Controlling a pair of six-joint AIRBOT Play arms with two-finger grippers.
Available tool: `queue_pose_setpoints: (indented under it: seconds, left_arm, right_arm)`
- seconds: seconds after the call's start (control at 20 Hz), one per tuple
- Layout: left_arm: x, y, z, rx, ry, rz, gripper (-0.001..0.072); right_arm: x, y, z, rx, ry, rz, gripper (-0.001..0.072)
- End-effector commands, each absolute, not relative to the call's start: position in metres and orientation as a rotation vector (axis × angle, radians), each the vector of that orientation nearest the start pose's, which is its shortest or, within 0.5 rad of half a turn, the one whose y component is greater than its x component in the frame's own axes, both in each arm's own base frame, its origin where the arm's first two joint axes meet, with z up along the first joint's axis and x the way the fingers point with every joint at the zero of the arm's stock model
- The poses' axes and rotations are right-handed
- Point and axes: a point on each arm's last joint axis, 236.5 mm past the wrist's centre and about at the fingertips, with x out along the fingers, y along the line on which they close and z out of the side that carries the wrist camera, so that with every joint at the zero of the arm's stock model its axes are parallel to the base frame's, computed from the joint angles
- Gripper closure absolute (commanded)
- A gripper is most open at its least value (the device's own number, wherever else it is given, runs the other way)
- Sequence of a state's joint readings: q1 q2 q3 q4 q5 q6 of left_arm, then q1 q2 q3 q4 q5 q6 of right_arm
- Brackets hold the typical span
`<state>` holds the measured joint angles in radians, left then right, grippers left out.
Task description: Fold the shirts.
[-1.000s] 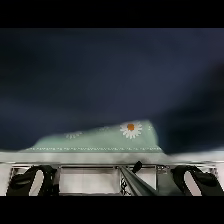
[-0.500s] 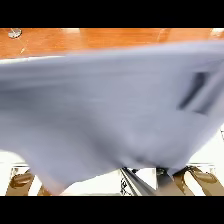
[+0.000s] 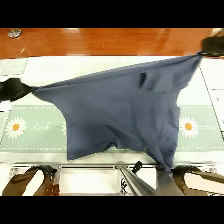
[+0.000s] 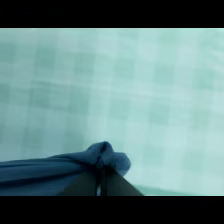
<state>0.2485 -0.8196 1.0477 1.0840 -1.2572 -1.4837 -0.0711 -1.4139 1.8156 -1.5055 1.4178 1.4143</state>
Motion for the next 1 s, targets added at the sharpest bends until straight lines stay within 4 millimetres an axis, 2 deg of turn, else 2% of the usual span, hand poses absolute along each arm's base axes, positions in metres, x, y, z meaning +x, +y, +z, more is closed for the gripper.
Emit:
queue_pose_setpoints:
  seconds: [0.0, 0.1, 0.25, 0.45, 0.55, 0.65, 0.85, 0.95]
  left_arm:
    - [0.388, -0.022, 0.106, -0.489, 0.872, -0.183, 0.0685]
    - [0.410, -0.022, 0.087, -0.528, 0.881, -0.197, 0.0684]
    - [0.437, -0.011, 0.067, -0.519, 0.856, -0.165, 0.0685]
    - [0.464, -0.005, 0.061, -0.464, 0.773, -0.129, 0.0685]
    - [0.474, -0.010, 0.056, -0.454, 0.753, -0.123, 0.0685]
    - [0.476, -0.020, 0.043, -0.453, 0.783, -0.136, 0.0685]
    - [0.463, -0.037, 0.005, -0.466, 0.918, -0.182, 0.0685]
    - [0.455, -0.043, -0.006, -0.476, 0.974, -0.202, 0.0685]
  right_arm:
    - [0.518, 0.002, 0.124, -0.139, 0.967, 0.087, 0.0689]
    - [0.549, 0.013, 0.126, -0.162, 0.858, 0.092, 0.0689]
    - [0.586, 0.019, 0.144, -0.157, 0.684, 0.078, 0.0689]
    - [0.616, 0.015, 0.151, -0.111, 0.560, 0.050, 0.0689]
    - [0.621, 0.016, 0.139, -0.106, 0.570, 0.052, 0.0689]
    - [0.622, 0.021, 0.117, -0.074, 0.618, 0.067, 0.0689]
    - [0.610, 0.026, 0.065, -0.048, 0.779, 0.087, 0.0689]
    - [0.600, 0.023, 0.045, -0.058, 0.858, 0.084, 0.0689]
